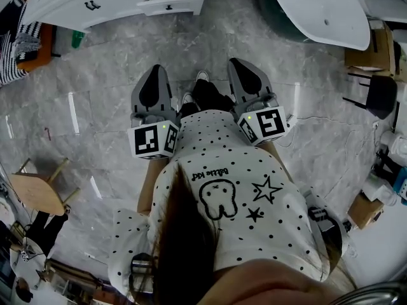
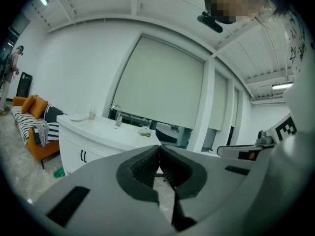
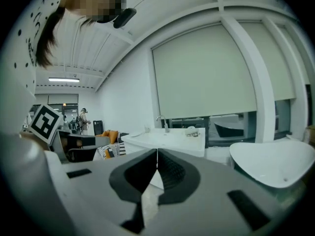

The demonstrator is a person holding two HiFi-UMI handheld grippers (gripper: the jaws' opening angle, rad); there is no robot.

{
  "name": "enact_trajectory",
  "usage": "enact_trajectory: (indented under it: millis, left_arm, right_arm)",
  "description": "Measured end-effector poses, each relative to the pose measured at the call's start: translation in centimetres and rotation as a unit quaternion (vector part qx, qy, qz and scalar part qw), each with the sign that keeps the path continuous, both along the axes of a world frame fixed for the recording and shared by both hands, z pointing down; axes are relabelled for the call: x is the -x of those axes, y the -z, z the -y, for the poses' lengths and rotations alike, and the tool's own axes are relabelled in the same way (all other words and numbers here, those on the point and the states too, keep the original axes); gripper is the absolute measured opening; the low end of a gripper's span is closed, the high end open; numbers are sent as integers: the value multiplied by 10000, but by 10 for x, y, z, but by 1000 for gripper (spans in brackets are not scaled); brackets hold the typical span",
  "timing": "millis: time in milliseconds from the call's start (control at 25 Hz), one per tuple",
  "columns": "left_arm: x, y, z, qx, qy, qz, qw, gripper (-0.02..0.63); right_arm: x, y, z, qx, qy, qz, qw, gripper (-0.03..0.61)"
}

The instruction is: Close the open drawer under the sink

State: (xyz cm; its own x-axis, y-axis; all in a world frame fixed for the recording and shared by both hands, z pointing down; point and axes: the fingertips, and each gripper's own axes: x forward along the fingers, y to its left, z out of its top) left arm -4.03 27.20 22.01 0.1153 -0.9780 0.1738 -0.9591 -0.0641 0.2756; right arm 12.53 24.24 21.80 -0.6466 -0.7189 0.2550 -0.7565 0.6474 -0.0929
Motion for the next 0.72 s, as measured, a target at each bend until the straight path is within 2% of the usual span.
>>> enact_trajectory:
  millis: [720]
  left_arm:
    - [-22,8,84,-181,282,87,9994,6]
  right_arm:
    - [-34,-6,91,-25,137,12,9999,14]
